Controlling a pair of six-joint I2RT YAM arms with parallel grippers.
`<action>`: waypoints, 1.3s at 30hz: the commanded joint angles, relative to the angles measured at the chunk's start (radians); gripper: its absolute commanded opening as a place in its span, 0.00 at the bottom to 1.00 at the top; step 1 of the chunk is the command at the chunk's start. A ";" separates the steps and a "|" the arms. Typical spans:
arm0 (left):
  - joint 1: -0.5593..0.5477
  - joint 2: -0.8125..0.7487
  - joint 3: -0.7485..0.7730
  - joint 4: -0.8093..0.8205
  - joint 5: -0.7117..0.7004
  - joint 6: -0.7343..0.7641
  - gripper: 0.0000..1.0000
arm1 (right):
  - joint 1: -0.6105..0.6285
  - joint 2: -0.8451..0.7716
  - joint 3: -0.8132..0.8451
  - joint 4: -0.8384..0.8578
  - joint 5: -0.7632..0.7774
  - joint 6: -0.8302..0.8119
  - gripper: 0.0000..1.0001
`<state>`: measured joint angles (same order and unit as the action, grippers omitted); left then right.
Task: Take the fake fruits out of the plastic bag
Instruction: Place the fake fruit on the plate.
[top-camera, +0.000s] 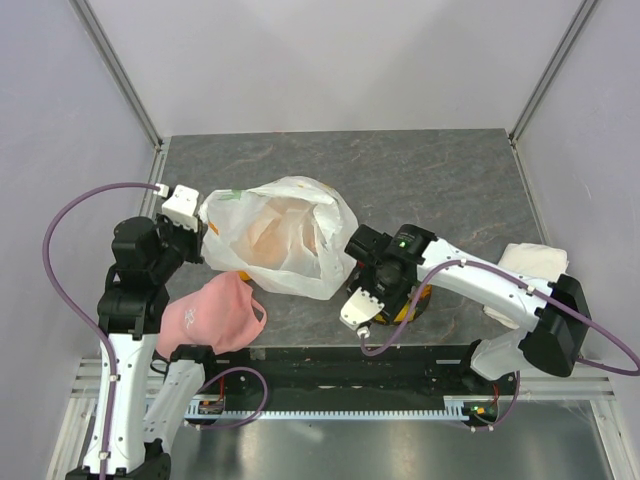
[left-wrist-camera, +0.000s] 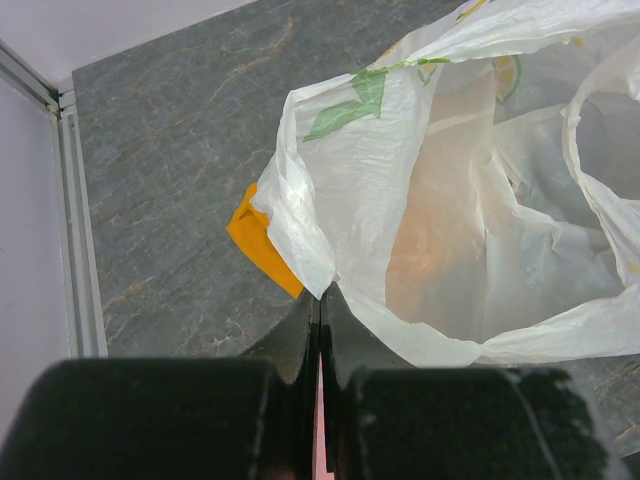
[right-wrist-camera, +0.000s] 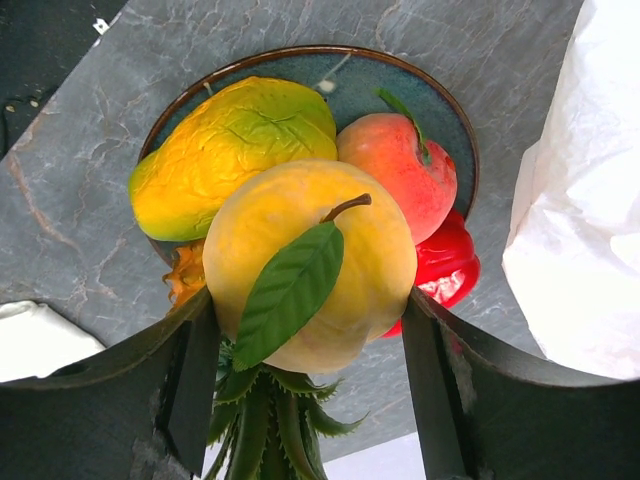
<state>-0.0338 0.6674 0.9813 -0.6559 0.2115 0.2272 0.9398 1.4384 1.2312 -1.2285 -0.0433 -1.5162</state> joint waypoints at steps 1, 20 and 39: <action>0.009 -0.009 0.000 0.021 0.012 -0.029 0.01 | -0.001 -0.012 -0.044 -0.029 0.026 -0.016 0.71; 0.014 0.008 -0.012 0.039 0.049 -0.040 0.02 | 0.002 -0.035 0.008 -0.006 -0.004 0.028 0.98; 0.014 0.008 -0.009 0.050 0.045 -0.034 0.02 | 0.010 -0.067 0.161 -0.114 0.016 0.040 0.98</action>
<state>-0.0254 0.6743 0.9592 -0.6479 0.2451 0.2134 0.9451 1.4185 1.3106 -1.2835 -0.0193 -1.4803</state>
